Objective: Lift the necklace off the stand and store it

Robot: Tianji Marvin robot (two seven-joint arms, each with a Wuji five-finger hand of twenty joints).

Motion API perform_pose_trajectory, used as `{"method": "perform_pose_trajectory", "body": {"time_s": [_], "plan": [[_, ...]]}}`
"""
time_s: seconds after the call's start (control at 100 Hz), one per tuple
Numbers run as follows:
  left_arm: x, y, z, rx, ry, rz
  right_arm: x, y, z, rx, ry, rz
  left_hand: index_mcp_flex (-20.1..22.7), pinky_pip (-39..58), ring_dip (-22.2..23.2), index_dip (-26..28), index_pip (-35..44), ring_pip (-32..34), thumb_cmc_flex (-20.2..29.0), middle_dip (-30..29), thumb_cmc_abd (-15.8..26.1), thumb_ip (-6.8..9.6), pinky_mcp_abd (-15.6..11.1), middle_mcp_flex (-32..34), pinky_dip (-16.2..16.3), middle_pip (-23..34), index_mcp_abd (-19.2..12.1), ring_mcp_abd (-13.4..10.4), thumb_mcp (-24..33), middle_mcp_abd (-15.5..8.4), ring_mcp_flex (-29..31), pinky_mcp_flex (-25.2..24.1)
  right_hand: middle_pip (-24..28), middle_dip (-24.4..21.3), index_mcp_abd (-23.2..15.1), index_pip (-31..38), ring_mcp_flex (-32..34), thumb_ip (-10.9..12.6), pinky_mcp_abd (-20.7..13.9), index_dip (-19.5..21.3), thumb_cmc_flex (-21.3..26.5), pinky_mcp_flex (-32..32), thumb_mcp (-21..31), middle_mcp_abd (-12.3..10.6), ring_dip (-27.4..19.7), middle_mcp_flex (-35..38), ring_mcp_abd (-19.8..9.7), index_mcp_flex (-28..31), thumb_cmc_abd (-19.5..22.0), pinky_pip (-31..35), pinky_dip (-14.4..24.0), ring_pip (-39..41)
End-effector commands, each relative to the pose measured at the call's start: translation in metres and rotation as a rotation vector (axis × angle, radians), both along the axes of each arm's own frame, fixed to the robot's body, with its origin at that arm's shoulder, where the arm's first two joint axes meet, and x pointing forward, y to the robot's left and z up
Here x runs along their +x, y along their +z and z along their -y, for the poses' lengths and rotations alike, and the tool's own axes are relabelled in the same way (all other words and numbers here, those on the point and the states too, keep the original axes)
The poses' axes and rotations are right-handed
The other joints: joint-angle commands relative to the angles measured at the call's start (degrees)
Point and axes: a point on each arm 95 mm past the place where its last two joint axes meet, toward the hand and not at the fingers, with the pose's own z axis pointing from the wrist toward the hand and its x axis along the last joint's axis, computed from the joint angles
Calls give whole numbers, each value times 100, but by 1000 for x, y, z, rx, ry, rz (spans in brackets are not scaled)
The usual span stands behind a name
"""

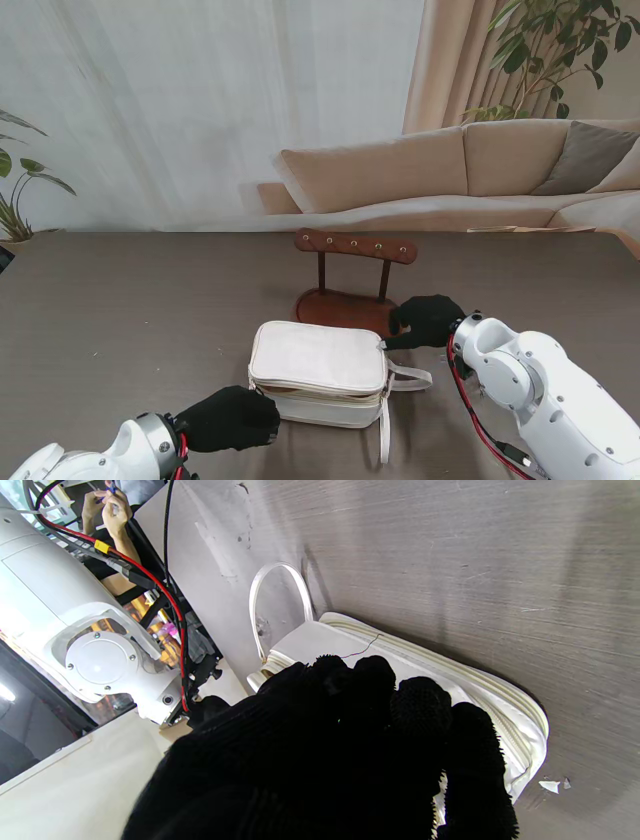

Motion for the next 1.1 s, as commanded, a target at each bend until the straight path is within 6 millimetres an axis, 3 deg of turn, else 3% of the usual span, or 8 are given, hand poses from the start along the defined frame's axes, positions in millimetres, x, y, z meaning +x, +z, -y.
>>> {"method": "perform_pose_trajectory", "body": {"time_s": [0.0,0.22,0.43,0.75,1.09], "plan": [[1,-5,1,8,-8,-25,-1,-6,-2,-2,4,-29,377,249,-31,204,608,-164,256,-46,23,-23,-248,81,53,-12,-486,351,92,22,162,77,164,141,51,180,283,163,166,131,-203,-1148,-227,115,116,232,33,314,151,203,188,162],[8,-14,3,27,-3,-32,-5,-16,-14,76,31,-99,372,252,-26,204,610,-156,255,-55,29,-26,-237,78,53,-10,-487,351,79,17,162,92,284,368,-109,453,920,176,155,410,-12,-941,66,9,340,1074,-91,1238,176,397,214,608],[17,-24,5,29,46,-15,-12,-24,-27,167,45,-167,376,282,-94,190,609,-245,275,-154,17,-32,-135,113,59,-57,-445,419,84,49,248,171,248,555,-83,637,1289,57,127,775,215,-776,1036,-63,449,1633,-157,1849,-2,638,130,760],[34,-32,8,37,136,45,-21,-32,-52,278,94,-270,400,316,-248,159,604,-462,260,-298,-10,-65,-47,157,59,-142,-430,496,114,56,362,272,301,634,-61,825,1424,-8,111,1010,568,-774,1920,-104,501,1809,-181,2205,-363,734,66,850],[50,-28,-10,89,195,71,-38,-32,-84,386,160,-283,415,322,-294,150,604,-510,229,-340,-35,-86,-27,178,43,-155,-439,498,171,40,413,326,306,636,-96,795,1477,-51,122,1050,560,-749,1973,-93,515,1835,-159,2234,-388,792,53,897]]}}
